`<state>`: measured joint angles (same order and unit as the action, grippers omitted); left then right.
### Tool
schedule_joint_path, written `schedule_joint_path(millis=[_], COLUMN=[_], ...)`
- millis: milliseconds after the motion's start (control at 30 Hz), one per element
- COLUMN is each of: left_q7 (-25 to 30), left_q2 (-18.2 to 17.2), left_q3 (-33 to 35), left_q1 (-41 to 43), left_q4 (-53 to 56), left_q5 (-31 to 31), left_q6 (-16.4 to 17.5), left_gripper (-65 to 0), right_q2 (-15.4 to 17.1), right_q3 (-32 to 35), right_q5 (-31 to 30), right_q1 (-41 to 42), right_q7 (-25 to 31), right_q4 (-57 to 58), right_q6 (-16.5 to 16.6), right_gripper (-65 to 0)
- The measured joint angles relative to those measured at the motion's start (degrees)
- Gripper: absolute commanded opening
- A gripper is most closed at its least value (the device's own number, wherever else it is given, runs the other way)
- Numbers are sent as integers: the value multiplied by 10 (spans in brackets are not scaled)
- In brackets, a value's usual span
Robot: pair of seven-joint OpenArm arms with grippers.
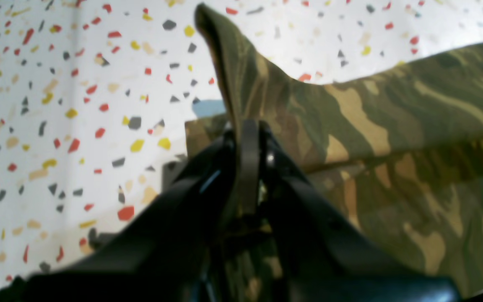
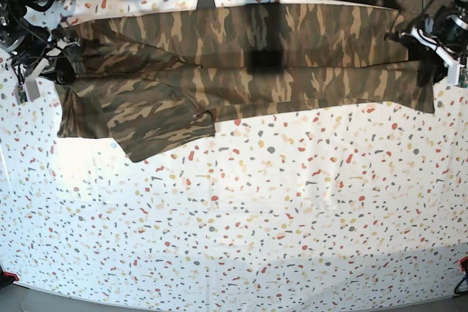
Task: Fold the T-shirt properly
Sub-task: 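Fold the hem over toward the collar with both grippers, then release the hem and move the right gripper to the sleeve beside it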
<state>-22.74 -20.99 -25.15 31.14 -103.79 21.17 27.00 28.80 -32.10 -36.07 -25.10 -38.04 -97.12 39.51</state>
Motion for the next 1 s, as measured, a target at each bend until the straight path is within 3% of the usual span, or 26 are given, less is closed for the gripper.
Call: schedule_joint_path(millis=[200, 300, 367, 467, 533, 600, 767, 900, 1000], left_q7=[0, -13, -13, -18, -25, -30, -28, -21, -12], left_q2=[0, 0, 0, 0, 0, 0, -1, -1, -2], left_q3=[0, 0, 0, 0, 0, 0, -1, -1, -1], left_q1=[1, 1, 1, 1, 1, 1, 1, 0, 0], left_q4=[0, 0, 0, 0, 0, 0, 0, 0, 0], left_q5=[-49, -57, -57, -58, -57, -57, 19, 73, 72], left_q6=[2, 0, 0, -4, -7, -7, -7, -7, -9], left_gripper=[-650, -423, -349, -347, -347, -347, -347, -347, -347], right_q2=[-8, -7, -7, -7, -7, -7, -7, -5, -7], right_q3=[-1, -1, -1, -1, -1, -1, 0, 27, 70], right_q5=[6, 6, 6, 6, 6, 6, -40, -65, -70], right_q1=[0, 0, 0, 0, 0, 2, 34, 101, 164], right_q7=[0, -12, -19, -19, -19, -20, -28, -103, -135], right_q4=[0, 0, 0, 0, 0, 0, 0, 0, 5], right_q6=[0, 0, 0, 0, 0, 0, 0, 0, 0], right_gripper=[-650, -650, -650, -650, -547, -484, -480, -480, -480])
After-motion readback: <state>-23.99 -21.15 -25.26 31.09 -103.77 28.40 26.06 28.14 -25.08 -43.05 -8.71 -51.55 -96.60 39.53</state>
